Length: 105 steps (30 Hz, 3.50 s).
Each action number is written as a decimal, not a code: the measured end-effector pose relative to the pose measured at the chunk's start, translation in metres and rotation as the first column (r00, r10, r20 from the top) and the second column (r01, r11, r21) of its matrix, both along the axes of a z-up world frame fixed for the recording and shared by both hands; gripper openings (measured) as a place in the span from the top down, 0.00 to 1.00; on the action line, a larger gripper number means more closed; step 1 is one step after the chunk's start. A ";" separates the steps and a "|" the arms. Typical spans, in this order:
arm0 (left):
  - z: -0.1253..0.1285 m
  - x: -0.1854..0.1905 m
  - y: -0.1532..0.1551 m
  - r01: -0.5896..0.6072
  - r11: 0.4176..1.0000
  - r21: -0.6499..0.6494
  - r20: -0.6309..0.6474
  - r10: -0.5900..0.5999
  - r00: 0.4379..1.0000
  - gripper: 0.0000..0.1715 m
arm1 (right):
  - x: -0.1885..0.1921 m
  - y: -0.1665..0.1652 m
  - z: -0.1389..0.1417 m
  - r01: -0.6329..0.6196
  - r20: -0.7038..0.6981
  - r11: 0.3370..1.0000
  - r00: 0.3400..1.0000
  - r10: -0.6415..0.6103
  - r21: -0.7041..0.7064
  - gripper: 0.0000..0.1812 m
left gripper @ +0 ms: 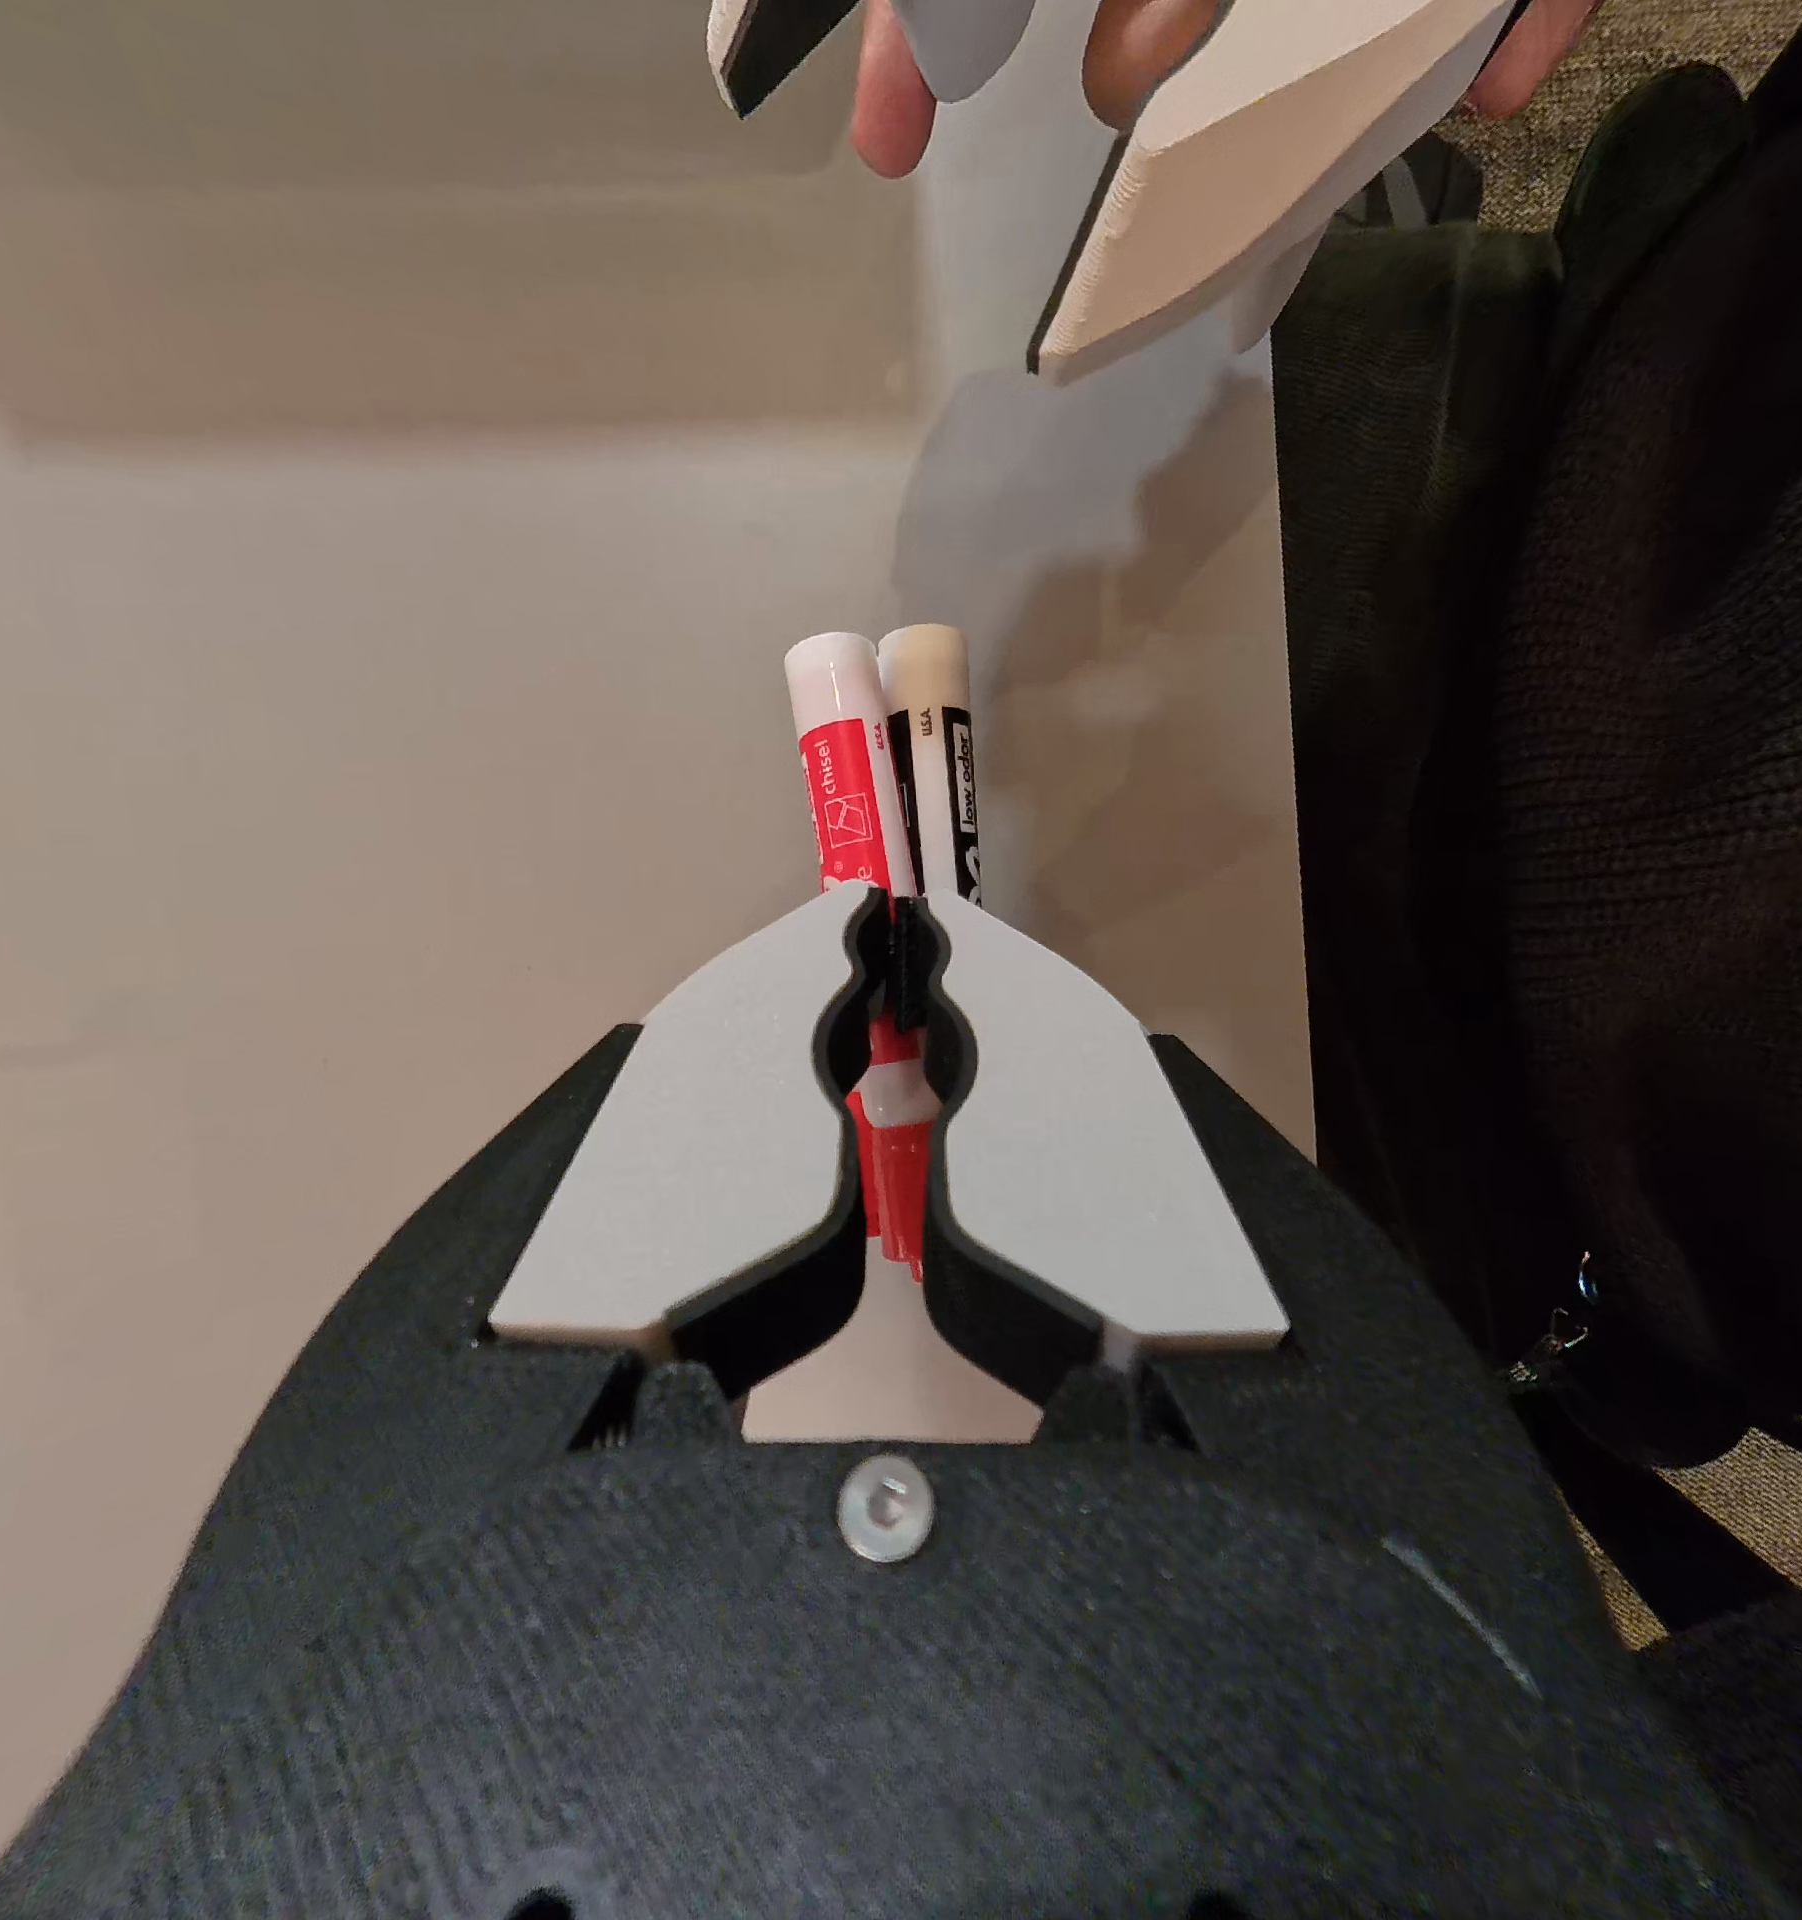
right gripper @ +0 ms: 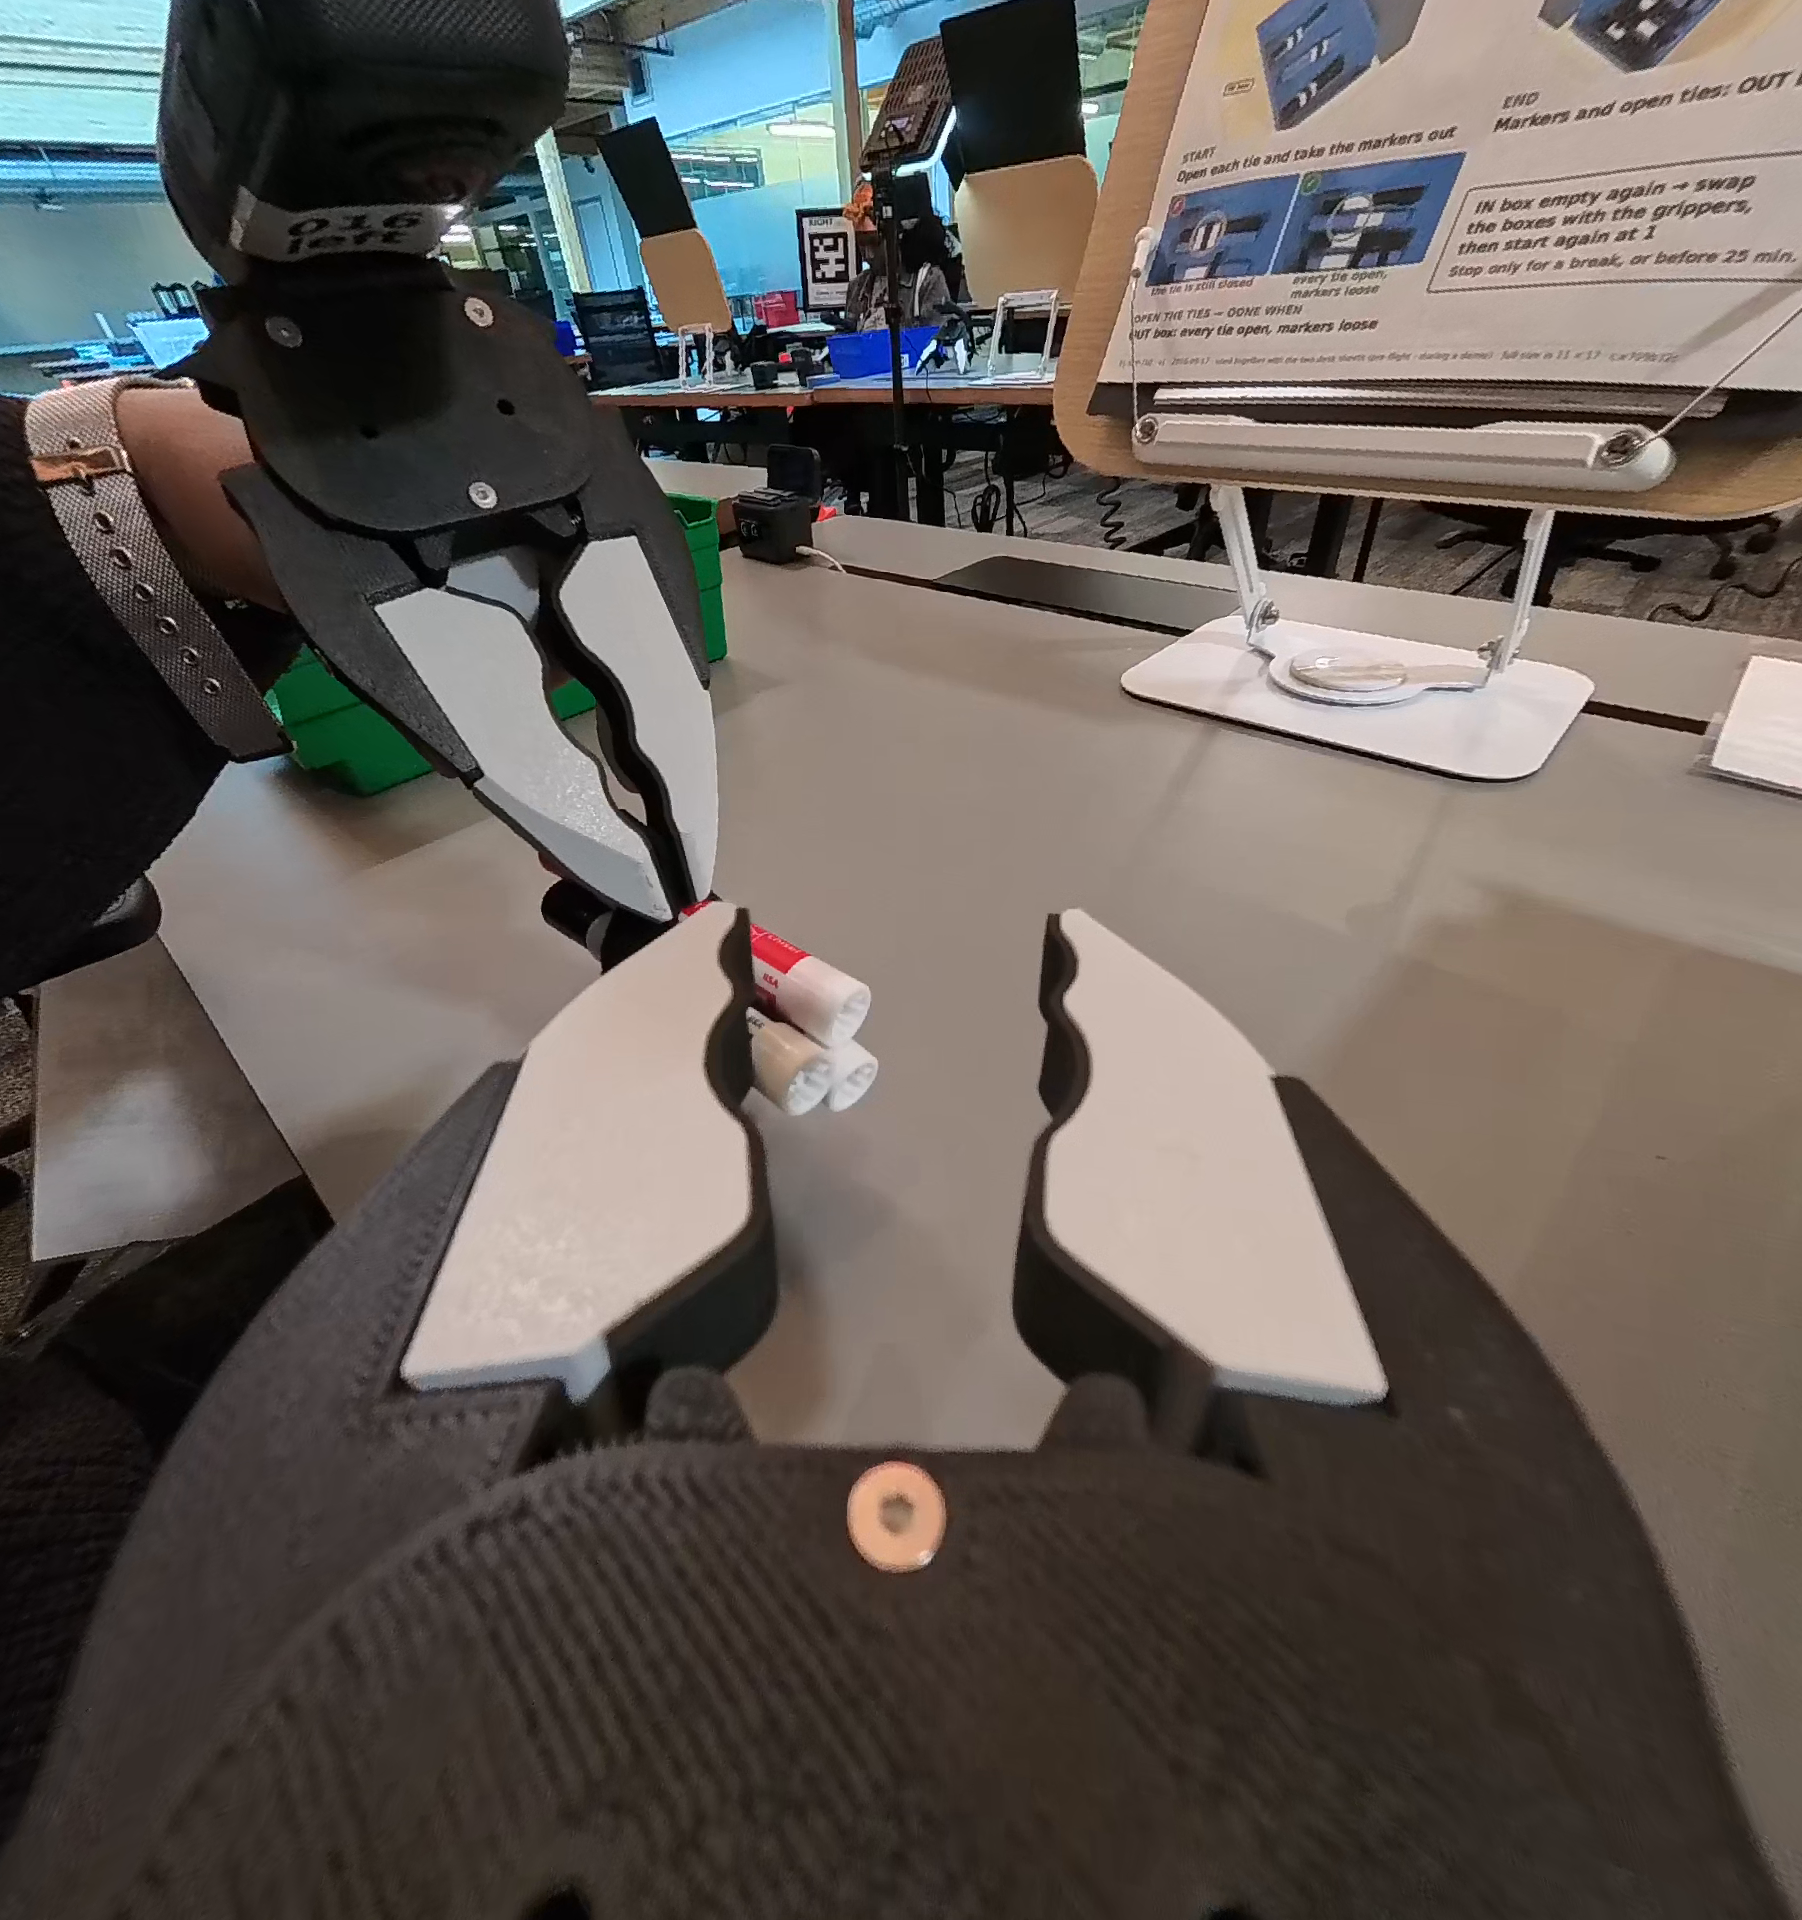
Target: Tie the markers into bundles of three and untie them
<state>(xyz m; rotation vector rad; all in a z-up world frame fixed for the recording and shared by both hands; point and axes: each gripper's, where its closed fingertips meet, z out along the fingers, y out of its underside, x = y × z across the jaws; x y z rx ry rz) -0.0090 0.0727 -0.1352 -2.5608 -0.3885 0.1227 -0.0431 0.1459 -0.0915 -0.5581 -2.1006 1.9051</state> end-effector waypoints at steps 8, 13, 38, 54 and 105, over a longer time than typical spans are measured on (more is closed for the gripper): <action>-0.001 0.000 -0.001 -0.001 1.000 -0.002 0.003 0.001 1.000 0.96 | 0.001 -0.001 -0.001 -0.006 0.013 1.000 1.000 0.006 -0.001 0.69; -0.001 0.000 -0.001 -0.002 1.000 -0.001 0.005 0.002 1.000 0.96 | 0.001 -0.001 -0.002 -0.008 0.014 1.000 1.000 0.008 0.002 0.69; 0.012 -0.005 -0.021 -0.059 0.998 0.024 -0.025 0.059 0.998 0.96 | 0.007 -0.007 -0.009 -0.041 0.032 0.999 0.999 0.040 0.036 0.61; 0.020 -0.004 -0.027 -0.071 0.997 0.036 -0.032 0.072 0.997 0.96 | 0.012 -0.011 -0.015 -0.095 0.184 0.995 0.978 0.095 -0.009 0.53; 0.031 0.036 0.022 0.137 0.986 0.098 0.050 -0.142 0.989 0.96 | 0.053 -0.022 -0.010 -0.322 0.122 0.947 0.939 0.320 -0.006 0.59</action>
